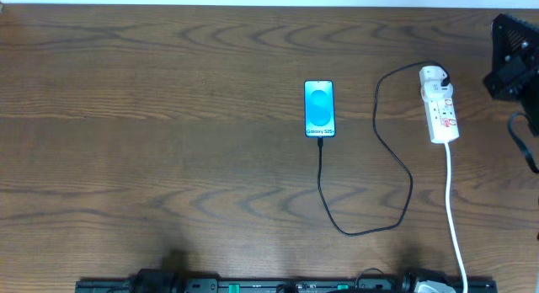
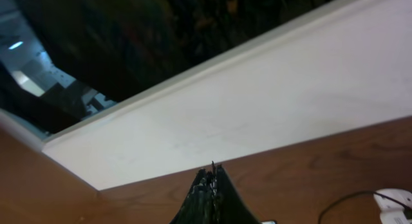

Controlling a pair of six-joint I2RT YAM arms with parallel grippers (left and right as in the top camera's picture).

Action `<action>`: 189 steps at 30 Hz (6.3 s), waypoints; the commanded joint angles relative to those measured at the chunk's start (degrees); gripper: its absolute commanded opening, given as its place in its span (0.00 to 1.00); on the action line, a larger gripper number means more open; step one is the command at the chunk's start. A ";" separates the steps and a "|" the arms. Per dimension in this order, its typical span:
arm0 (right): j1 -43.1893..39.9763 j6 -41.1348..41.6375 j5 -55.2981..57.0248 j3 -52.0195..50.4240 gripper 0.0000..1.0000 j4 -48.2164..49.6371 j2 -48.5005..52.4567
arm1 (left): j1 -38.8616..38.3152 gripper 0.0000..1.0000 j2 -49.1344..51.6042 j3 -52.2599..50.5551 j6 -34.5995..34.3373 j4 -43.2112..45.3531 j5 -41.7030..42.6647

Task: Plug charger to phone and switch on socket

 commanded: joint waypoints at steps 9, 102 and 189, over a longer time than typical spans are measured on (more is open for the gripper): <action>4.07 -0.44 -0.35 -0.20 0.01 -0.63 -5.11 | -0.13 0.91 -0.09 0.31 0.76 0.17 0.33; 7.21 -3.87 32.72 -11.52 0.99 -46.90 -19.39 | 3.96 0.91 0.22 -76.72 0.76 82.86 -2.89; 3.76 -25.92 15.32 -96.67 0.99 36.44 -62.75 | 3.96 0.91 0.31 -76.72 0.76 82.86 -2.89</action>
